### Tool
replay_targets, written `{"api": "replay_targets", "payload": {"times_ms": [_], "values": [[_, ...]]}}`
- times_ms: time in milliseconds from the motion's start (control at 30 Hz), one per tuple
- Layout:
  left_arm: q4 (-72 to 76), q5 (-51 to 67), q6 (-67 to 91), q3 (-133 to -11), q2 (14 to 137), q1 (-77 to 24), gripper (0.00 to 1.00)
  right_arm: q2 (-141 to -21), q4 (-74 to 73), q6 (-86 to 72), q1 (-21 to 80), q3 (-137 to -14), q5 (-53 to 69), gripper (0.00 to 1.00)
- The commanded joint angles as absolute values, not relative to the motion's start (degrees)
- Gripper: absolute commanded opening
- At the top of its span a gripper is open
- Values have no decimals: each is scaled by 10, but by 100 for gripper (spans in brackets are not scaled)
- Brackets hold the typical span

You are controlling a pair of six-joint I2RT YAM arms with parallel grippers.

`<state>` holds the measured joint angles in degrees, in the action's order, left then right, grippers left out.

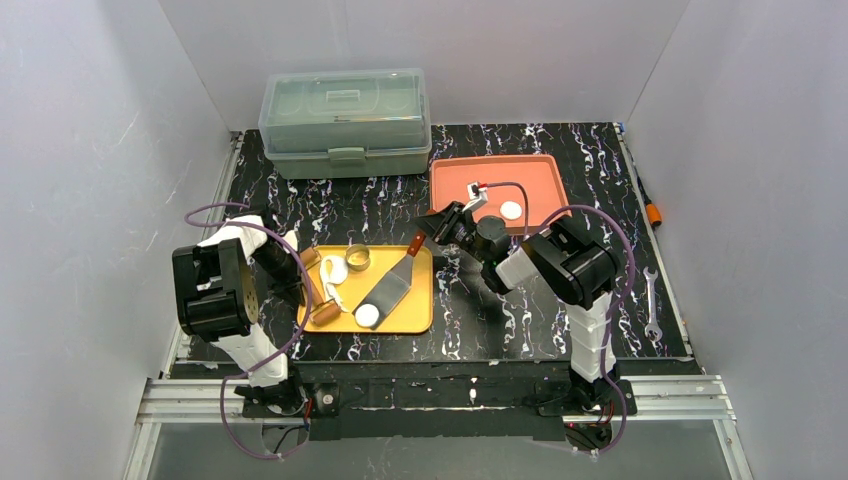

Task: Roll out the dumpling wrappers from the dough

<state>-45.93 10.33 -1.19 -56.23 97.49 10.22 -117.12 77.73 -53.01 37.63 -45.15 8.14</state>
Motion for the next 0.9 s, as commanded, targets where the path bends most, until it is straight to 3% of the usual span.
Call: {"api": "replay_targets", "payload": {"times_ms": [0,867], "values": [[-352,54,3,-553,976,118,0,-1148,818,-542,378,-453,109,1],[-357,81,-18,-558,987,119,0,-1073,776,-567,335,-474,22,1]]}}
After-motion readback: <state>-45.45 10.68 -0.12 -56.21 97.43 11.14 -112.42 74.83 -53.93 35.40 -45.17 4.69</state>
